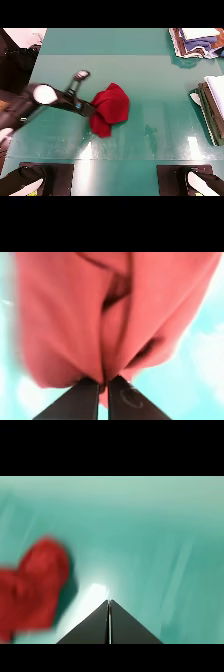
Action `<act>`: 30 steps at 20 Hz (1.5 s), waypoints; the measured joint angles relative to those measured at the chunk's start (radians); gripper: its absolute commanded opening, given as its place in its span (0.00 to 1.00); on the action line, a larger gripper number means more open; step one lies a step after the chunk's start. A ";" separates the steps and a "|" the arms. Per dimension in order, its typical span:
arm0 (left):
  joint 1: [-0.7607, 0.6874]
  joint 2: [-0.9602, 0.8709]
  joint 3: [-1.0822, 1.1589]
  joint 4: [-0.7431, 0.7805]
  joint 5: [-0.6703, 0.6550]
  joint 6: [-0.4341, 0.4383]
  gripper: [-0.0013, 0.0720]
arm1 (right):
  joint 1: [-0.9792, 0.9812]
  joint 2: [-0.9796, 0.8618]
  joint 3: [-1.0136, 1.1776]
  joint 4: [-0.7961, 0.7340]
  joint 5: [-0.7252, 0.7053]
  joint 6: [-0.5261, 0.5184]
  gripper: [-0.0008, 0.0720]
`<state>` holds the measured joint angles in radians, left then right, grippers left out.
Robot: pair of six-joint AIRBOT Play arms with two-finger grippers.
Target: Fold the shirts.
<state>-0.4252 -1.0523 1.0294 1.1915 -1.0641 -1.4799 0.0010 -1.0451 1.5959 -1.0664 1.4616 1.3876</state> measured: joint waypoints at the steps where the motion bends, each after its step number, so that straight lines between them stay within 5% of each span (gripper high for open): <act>1: 0.022 0.024 0.015 0.019 -0.019 0.008 0.06 | 0.025 -0.016 -0.035 0.002 0.011 0.000 0.39; 3: 0.051 0.054 0.035 0.045 -0.061 0.024 0.06 | 0.096 -0.057 -0.149 0.028 -0.003 0.000 0.69; 11: 0.082 0.080 0.054 0.083 -0.146 0.045 0.06 | 0.429 -0.351 -0.545 0.341 -0.396 -0.114 0.71; 19: 0.084 0.082 0.055 0.087 -0.151 0.048 0.06 | 0.612 -0.579 -0.476 0.481 -0.509 -0.218 0.70; 20: 0.084 0.082 0.055 0.087 -0.151 0.048 0.06 | 0.622 -0.590 -0.459 0.485 -0.515 -0.222 0.67; 21: 0.084 0.082 0.055 0.088 -0.151 0.048 0.06 | 0.631 -0.600 -0.442 0.489 -0.524 -0.225 0.54; 23: 0.084 0.082 0.055 0.087 -0.150 0.047 0.06 | 0.642 -0.612 -0.414 0.492 -0.541 -0.229 0.06; 30: 0.084 0.089 0.128 0.107 -0.201 0.047 0.05 | 0.605 -0.569 -0.290 0.431 -0.505 -0.219 0.03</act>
<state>-0.3416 -0.9634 1.1576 1.2987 -1.2652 -1.4326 0.6064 -1.6138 1.3060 -0.6350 0.9562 1.1687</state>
